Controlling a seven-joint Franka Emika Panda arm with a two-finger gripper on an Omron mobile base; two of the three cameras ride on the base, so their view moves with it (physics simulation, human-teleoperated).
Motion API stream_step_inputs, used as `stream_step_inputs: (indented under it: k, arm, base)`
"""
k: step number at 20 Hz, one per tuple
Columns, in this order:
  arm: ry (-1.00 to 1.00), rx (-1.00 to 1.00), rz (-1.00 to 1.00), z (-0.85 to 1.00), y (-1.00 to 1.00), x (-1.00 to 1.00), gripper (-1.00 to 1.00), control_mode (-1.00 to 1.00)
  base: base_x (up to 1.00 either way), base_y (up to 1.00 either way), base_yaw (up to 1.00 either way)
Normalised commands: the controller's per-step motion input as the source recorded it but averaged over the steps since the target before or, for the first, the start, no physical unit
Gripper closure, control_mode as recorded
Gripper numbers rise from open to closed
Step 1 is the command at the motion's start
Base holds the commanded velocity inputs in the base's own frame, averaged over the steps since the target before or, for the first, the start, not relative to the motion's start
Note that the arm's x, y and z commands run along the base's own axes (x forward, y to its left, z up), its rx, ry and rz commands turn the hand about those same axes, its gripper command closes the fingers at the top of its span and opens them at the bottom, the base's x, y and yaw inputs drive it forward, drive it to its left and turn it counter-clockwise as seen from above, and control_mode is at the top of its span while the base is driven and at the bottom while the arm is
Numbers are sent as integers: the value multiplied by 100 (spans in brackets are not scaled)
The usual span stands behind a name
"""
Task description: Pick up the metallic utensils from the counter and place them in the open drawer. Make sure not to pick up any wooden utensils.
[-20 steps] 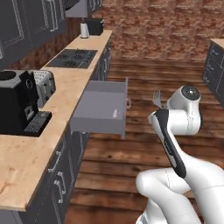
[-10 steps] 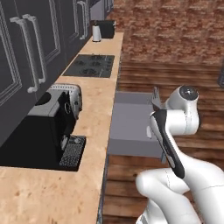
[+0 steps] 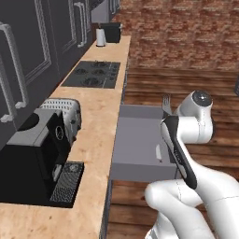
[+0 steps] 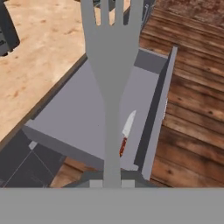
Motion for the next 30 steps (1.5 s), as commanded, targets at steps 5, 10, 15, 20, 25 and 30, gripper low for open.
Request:
stream_step_inputs:
  k: [5, 10, 15, 20, 25, 30]
  arm:
    - [0, 0, 0, 0, 0, 0, 100, 100]
    - [0, 0, 0, 0, 0, 0, 100, 100]
    - [13, 0, -4, -43, 11, 45, 100, -100]
    - [21, 0, -8, -74, 29, 38, 100, -100]
    - [29, 1, -9, -74, 6, 43, 100, -100]
    - [37, 2, -9, -50, 0, 66, 100, -100]
  base:
    - [36, 4, -1]
    - [61, 4, -4]
    - [12, 0, -1]
    - [0, 0, 0]
    - [0, 0, 0]
    - [0, 0, 0]
